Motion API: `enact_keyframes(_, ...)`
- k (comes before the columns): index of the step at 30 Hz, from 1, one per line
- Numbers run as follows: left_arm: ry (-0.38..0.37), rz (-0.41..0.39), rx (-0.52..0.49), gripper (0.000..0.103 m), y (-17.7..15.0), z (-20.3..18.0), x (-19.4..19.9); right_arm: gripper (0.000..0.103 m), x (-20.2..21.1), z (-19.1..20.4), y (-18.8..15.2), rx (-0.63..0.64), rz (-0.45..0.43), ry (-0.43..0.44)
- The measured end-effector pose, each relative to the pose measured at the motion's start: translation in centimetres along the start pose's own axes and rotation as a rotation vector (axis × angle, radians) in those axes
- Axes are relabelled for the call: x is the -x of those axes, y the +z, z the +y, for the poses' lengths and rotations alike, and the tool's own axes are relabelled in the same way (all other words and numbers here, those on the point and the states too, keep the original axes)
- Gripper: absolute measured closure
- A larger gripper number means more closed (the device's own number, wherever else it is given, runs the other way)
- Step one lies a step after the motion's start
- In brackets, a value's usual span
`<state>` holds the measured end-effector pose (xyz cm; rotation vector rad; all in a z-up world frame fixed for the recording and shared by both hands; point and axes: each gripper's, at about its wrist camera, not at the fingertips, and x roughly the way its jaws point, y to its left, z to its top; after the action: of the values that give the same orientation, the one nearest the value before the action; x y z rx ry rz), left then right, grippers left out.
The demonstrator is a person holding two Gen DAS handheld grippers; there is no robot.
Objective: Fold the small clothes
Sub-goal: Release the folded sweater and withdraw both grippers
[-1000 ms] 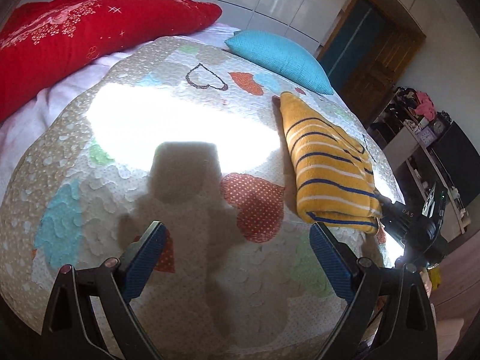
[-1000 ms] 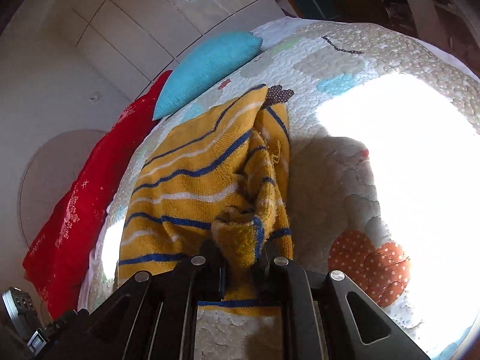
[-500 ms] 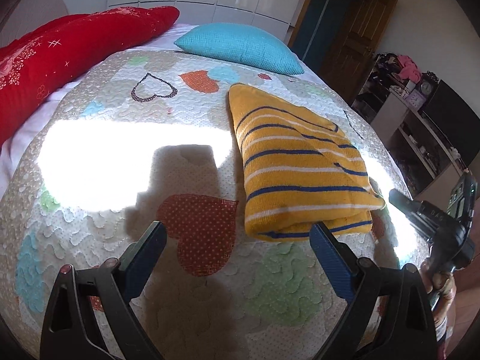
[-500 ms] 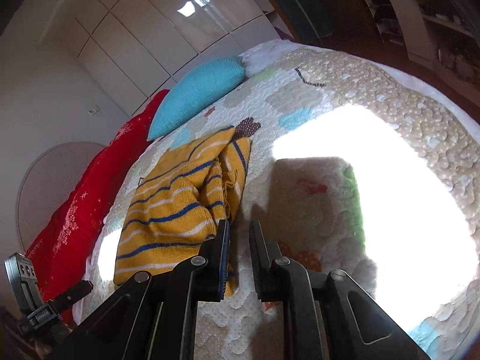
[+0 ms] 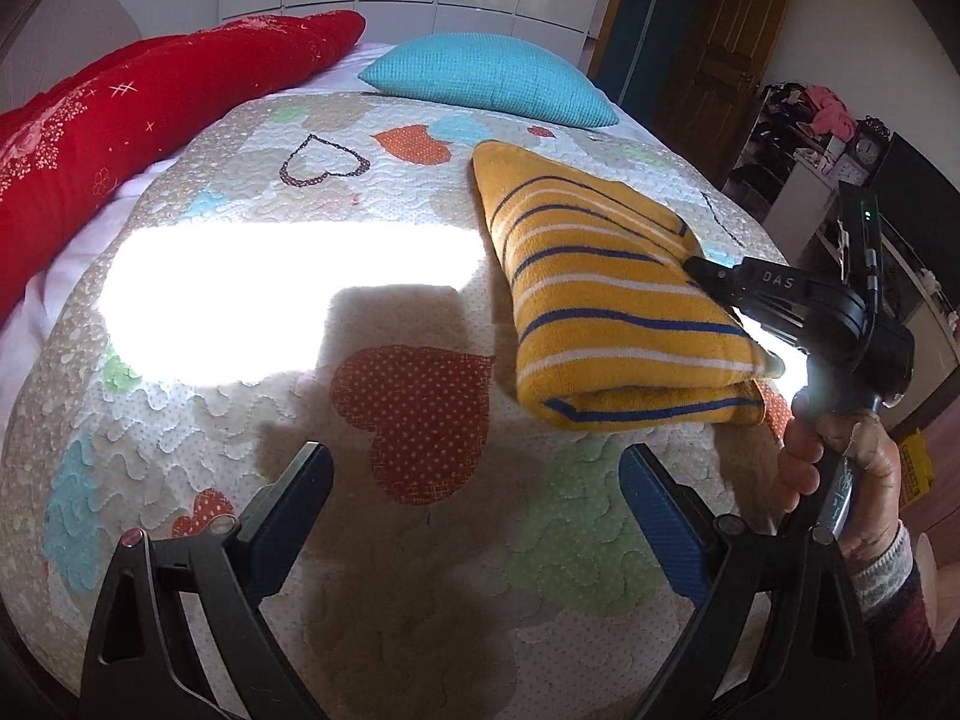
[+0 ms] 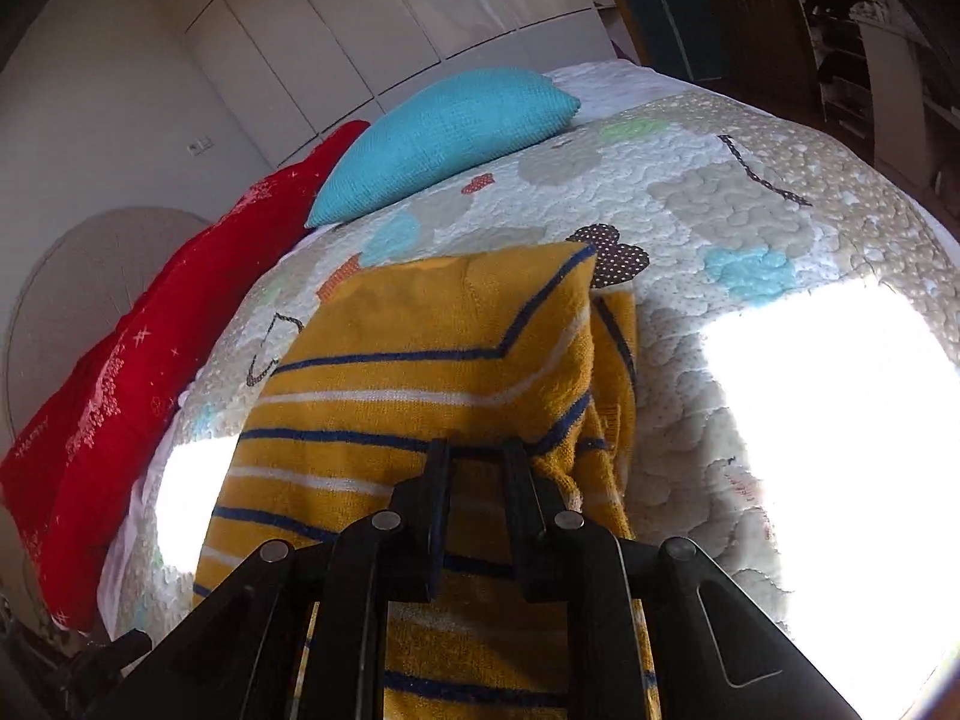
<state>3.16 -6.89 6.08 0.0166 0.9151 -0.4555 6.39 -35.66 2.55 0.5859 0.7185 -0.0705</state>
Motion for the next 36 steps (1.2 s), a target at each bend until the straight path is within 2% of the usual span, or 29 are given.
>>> enact_keyframes(2, 0.028, -0.016, -0.011, 0.008, -0.2, 0.4, 0.6, 0.086, 1.6, -1.1, -0.7, -0.029, -0.020, -0.001)
enact_keyframes(3, 0.043, -0.022, -0.012, 0.008, -0.3, 0.6, 0.8, 0.077, 2.6, -1.4, -1.1, -0.025, -0.033, -0.035)
enact_keyframes(4, 0.055, -0.031, -0.010, 0.008, -0.3, 0.7, 1.0, 0.065, 3.4, -1.7, -1.6, -0.014, -0.034, -0.102)
enact_keyframes(5, 0.065, -0.043, -0.005, 0.008, -0.3, 0.7, 1.2, 0.052, 4.2, -2.2, -2.1, -0.012, -0.037, -0.130)
enact_keyframes(9, 0.114, -0.132, 0.005, 0.008, -0.5, -0.1, 3.2, 0.052, 8.0, -4.4, -4.6, -0.071, -0.056, -0.105)
enact_keyframes(12, 0.212, -0.285, -0.029, 0.007, -0.6, -1.4, 5.9, 0.052, 11.1, -4.4, -6.4, -0.056, -0.106, -0.142)
enact_keyframes(14, 0.310, -0.413, -0.040, 0.000, -0.9, -2.1, 8.2, 0.052, 12.5, -4.1, -7.3, -0.047, -0.125, -0.159)
enact_keyframes(16, 0.394, -0.522, -0.039, 0.000, -1.1, -2.7, 10.3, 0.051, 13.6, -3.7, -8.2, -0.040, -0.136, -0.160)
enact_keyframes(18, 0.366, -0.573, -0.038, 0.000, -1.1, -3.0, 12.0, 0.049, 14.3, -3.1, -8.7, -0.032, -0.144, -0.152)
enact_keyframes(21, 0.309, -0.542, -0.022, 0.000, -0.7, -3.0, 12.9, 0.044, 14.7, -1.8, -9.2, -0.007, -0.142, -0.135)
enact_keyframes(25, 0.266, -0.421, -0.012, 0.000, -0.6, -2.5, 11.2, 0.040, 14.3, 0.4, -9.9, 0.054, -0.123, -0.136)
enact_keyframes(32, 0.277, -0.245, -0.004, 0.000, -1.9, -1.9, 7.6, 0.036, 12.5, 2.9, -11.4, 0.158, -0.086, -0.195)
enact_keyframes(36, 0.252, -0.153, 0.010, 0.000, -2.6, -1.7, 6.1, 0.036, 11.9, 3.7, -11.9, 0.185, -0.067, -0.200)
